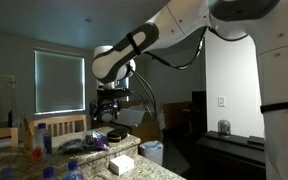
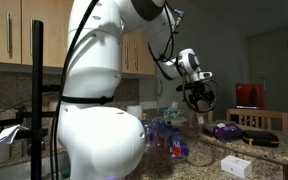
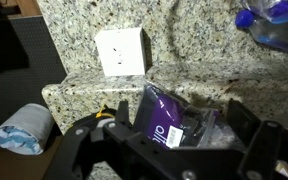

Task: Pick up the plastic and put it on the counter

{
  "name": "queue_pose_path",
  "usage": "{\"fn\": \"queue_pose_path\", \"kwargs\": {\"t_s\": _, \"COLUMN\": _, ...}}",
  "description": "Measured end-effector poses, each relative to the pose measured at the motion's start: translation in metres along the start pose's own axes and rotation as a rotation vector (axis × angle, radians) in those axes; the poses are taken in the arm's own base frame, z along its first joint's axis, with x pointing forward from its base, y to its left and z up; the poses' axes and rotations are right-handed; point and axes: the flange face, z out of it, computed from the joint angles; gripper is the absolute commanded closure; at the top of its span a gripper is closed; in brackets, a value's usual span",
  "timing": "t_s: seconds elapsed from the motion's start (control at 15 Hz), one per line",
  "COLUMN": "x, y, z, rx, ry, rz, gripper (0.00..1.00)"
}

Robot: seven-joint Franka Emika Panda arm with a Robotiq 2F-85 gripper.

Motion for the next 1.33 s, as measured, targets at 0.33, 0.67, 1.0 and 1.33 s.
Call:
{"fn": "queue_pose_path", "kwargs": {"t_s": 0.33, "x": 0.003, "y": 0.001, "z": 0.001, "rx": -0.001, "ry": 0.0, "rz": 0.005, "gripper": 0.0}}
{"fn": "queue_pose_path", "kwargs": {"t_s": 0.67, "x": 0.046, "y": 0.006, "z": 0.014, "rx": -0.031, "ry": 0.04, "rz": 0.068, "gripper": 0.0}}
{"fn": "queue_pose_path", "kwargs": {"t_s": 1.0, "x": 0.092, "y": -0.019, "z": 0.04, "rx": -0.061, "ry": 0.092, "rz": 0.084, "gripper": 0.0}}
{"fn": "queue_pose_path", "kwargs": {"t_s": 1.33, "x": 0.108, "y": -0.069, "z": 0.062, "rx": -0.098, "ry": 0.128, "rz": 0.039, "gripper": 0.0}}
